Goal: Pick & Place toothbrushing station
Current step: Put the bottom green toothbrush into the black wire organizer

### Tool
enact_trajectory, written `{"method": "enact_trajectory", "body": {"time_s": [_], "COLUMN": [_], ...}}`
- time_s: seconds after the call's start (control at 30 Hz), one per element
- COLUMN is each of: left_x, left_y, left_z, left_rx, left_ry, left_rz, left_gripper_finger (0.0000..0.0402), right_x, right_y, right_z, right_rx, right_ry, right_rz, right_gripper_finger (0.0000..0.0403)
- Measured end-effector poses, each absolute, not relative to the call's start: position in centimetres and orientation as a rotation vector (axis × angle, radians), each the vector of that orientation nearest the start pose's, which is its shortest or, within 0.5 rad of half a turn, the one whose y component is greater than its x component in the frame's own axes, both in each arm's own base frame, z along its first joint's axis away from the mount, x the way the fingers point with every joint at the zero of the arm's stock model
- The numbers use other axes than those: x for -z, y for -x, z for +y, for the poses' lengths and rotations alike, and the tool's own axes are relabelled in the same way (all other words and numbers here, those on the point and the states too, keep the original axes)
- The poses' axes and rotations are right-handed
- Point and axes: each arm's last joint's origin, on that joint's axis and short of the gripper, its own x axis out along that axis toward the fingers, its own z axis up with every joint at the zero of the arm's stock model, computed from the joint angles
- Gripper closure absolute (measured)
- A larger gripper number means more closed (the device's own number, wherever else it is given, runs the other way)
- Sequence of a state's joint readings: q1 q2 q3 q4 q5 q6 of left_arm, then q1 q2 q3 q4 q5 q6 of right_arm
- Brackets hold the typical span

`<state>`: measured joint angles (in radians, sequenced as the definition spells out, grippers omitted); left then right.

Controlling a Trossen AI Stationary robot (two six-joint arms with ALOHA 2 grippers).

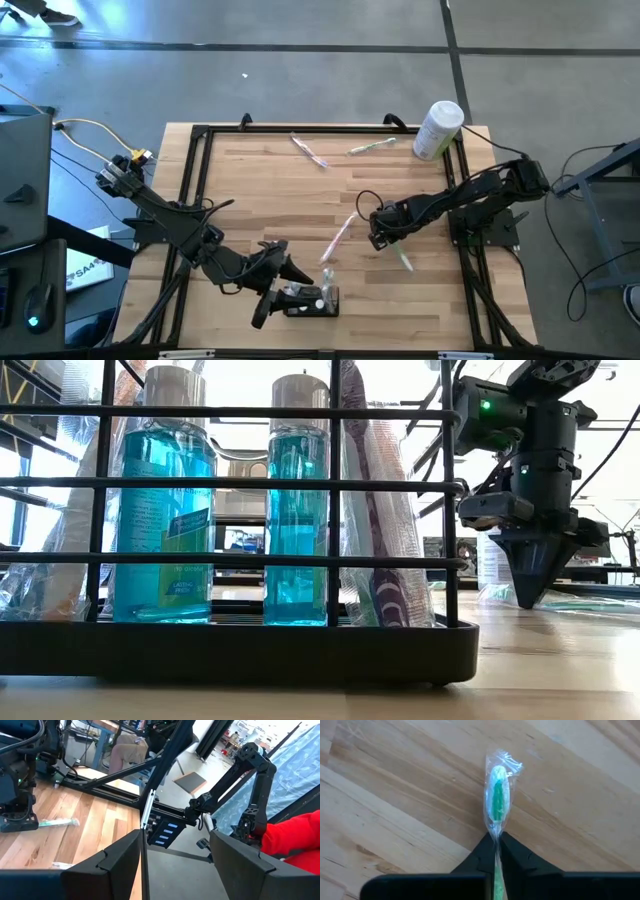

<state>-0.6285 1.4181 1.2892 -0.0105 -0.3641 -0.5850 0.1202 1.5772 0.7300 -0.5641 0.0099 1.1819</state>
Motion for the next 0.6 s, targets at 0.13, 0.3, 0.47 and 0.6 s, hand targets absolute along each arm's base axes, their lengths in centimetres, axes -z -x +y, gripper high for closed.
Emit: {"method": "enact_trajectory", "body": {"time_s": [0.13, 0.3, 0.47, 0.6], "left_x": [-38.0, -38.0, -38.0, -38.0], "left_y": [-26.9, -26.9, -26.8, -26.8], "left_z": [-18.2, -18.2, -18.3, -18.4], "left_rx": [0.221, 0.222, 0.25, 0.264], "left_ry": [0.516, 0.52, 0.519, 0.518], "left_rz": [0.192, 0.186, 0.199, 0.203], "left_gripper_finger": [0.0167, 0.0167, 0.0167, 0.0167], "right_x": [-12.8, -14.0, -17.4, -20.8], "right_y": [-24.2, -23.8, -23.0, -22.0], "right_z": [2.9, 3.6, 5.0, 6.6], "right_rx": [0.737, 0.668, 0.549, 0.433], "right_ry": [-0.88, -0.883, -0.859, -0.822], "right_rz": [1.276, 1.246, 1.081, 0.858], "right_gripper_finger": [0.0396, 0.0397, 0.0398, 0.0398]}}
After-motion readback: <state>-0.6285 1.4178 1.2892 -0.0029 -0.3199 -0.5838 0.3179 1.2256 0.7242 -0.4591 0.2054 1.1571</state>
